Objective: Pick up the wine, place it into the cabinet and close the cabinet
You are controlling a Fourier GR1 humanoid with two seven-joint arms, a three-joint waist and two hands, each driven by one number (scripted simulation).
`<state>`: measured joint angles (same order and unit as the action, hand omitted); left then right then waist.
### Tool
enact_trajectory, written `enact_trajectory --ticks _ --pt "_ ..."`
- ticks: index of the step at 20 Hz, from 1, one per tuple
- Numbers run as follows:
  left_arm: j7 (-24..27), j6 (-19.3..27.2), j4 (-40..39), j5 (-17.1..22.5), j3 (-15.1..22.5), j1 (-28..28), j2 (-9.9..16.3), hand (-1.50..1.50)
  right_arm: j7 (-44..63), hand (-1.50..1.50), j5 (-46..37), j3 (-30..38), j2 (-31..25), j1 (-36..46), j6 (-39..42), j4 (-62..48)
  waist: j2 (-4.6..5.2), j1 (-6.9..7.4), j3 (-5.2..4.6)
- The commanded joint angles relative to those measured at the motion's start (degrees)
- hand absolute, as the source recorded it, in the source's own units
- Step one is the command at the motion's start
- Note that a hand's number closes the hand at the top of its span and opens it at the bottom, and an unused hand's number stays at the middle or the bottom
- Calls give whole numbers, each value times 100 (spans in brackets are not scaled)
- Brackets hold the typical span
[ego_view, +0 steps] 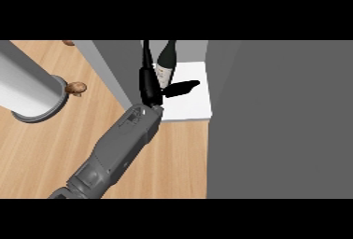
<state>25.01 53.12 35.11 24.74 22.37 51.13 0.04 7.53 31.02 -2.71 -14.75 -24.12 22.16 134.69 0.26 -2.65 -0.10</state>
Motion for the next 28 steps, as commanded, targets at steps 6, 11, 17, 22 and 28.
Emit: enact_trajectory --ticks 6,11,17,22,28 --pt "-115 -375 1136 -46 343 -608 124 -150 488 -150 -68 -112 30 -312 -529 1148 -59 231 7" --pt "185 -278 2152 16 994 -1635 -2 -150 468 -150 -94 -80 -54 -14 -625 1012 -60 240 2" --pt "-209 -366 3510 -251 1166 -2412 144 -150 178 -150 -577 -300 22 -338 -490 958 -71 258 7" --pt "-643 -432 4940 -434 1672 -3266 889 -150 128 -150 -604 -225 -56 -577 -577 1037 -102 275 8" --pt "-759 -780 6346 -441 1658 -4328 1998 -150 123 -150 -121 286 -450 -435 -373 875 -74 298 8"
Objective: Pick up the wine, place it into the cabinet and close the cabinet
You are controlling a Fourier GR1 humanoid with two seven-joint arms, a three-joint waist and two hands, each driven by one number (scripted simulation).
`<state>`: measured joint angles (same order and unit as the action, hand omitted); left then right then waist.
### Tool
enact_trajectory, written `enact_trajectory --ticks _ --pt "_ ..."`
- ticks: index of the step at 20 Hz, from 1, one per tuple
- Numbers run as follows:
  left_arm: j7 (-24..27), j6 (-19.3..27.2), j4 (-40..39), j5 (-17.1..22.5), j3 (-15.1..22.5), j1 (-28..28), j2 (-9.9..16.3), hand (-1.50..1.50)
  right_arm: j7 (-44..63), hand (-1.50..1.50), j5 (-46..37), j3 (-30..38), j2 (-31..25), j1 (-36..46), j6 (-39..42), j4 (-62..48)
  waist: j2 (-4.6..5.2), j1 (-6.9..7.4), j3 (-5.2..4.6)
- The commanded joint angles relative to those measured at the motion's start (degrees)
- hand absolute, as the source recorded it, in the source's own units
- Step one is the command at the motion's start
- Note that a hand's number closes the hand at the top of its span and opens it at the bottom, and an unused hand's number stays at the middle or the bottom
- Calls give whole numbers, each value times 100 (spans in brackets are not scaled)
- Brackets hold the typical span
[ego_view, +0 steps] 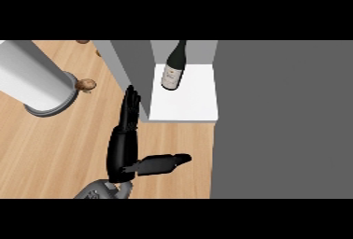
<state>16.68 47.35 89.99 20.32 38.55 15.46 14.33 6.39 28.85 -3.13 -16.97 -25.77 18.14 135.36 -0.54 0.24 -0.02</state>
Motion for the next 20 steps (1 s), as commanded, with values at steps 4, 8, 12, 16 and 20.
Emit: enact_trajectory --ticks 4,8,12,16,20 --pt "-371 -372 1550 108 -144 -832 901 -150 535 -150 -223 -23 -174 0 -291 992 25 -3 -1" --pt "-9 -1016 1917 289 -152 -1371 1211 -150 603 150 34 60 -548 -243 145 1089 22 -53 -4" --pt "273 -1728 2151 761 -536 -1812 1638 150 580 150 -209 -104 -1011 122 704 878 26 7 -12" --pt "519 -2306 2298 1034 -882 -2279 2035 150 169 150 -865 -205 -907 -164 1018 728 16 -47 -5" --pt "823 -2622 2485 1065 -1117 -2836 2152 150 238 150 -477 -223 -730 -322 909 974 27 -30 -3"
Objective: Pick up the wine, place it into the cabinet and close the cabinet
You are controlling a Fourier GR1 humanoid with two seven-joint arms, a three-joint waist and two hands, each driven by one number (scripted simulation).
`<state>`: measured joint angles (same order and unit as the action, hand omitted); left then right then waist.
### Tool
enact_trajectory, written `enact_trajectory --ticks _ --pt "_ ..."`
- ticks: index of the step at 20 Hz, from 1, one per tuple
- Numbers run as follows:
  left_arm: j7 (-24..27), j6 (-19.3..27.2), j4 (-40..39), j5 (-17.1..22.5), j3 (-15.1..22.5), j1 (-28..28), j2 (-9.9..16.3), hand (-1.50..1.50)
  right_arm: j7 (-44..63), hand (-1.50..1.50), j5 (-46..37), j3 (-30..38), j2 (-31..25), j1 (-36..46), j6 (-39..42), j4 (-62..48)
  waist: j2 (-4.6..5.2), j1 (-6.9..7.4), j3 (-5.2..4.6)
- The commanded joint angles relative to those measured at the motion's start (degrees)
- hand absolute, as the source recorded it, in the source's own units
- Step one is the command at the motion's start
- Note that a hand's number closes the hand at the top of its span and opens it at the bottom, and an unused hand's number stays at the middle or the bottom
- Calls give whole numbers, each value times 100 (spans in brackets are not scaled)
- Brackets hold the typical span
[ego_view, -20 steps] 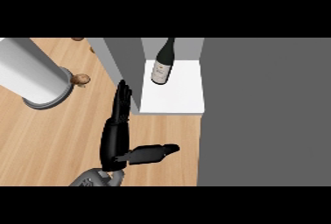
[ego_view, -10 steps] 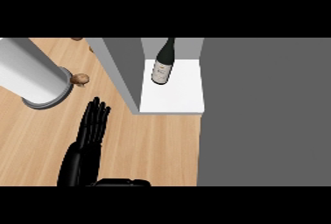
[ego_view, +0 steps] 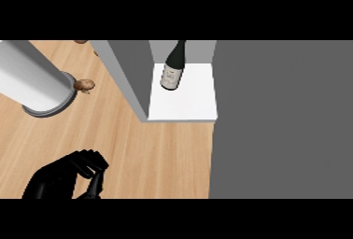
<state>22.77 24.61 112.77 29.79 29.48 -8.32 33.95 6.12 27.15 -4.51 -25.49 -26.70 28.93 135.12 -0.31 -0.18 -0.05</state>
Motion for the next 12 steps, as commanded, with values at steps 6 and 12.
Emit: enact_trajectory --ticks 6,12 --pt "318 -828 328 361 -805 -913 417 150 411 150 565 -181 -34 13 44 759 16 50 1" --pt "88 -1298 438 807 -1381 -951 709 150 795 150 595 -881 -43 781 -48 592 26 108 -1"
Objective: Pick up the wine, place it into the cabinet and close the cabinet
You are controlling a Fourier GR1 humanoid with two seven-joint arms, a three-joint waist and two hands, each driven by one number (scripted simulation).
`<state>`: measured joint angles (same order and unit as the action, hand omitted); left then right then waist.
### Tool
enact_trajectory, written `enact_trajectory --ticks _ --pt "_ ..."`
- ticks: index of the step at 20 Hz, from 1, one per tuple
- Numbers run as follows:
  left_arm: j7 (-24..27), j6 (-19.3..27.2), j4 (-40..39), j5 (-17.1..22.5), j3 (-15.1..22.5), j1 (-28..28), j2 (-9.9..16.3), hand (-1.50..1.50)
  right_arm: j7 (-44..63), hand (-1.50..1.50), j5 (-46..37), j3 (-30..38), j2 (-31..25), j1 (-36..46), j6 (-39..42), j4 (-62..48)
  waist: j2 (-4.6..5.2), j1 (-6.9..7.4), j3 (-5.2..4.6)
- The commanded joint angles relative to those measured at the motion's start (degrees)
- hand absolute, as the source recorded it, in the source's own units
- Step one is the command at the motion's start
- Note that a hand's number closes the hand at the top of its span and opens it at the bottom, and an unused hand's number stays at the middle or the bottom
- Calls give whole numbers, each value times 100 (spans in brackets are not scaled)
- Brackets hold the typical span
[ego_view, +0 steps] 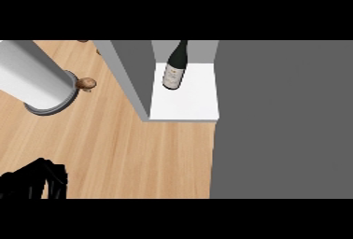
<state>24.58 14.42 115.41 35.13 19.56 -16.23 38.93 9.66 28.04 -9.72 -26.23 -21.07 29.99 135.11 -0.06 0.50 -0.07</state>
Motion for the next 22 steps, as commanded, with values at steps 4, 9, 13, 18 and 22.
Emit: enact_trajectory --ticks 4,9,13,18,22 --pt "184 -701 -17 257 -566 -445 263 150 885 150 260 -1131 279 625 -448 679 -6 47 -1" --pt "233 -1009 -110 238 -688 -658 241 150 1399 150 -57 -1660 1031 2084 -1207 230 2 78 -3" --pt "346 -1163 -312 144 -832 -713 99 150 2083 150 -332 -2239 1679 2926 -1945 132 -4 48 -4" --pt "266 -1405 -290 206 -996 -777 -14 150 2595 150 -667 -2412 2583 4362 -2618 -773 -4 52 -2" --pt "-143 -1288 278 278 -1262 -902 -6 150 2621 150 -491 -2442 2607 5037 -3290 -1098 -10 39 5"
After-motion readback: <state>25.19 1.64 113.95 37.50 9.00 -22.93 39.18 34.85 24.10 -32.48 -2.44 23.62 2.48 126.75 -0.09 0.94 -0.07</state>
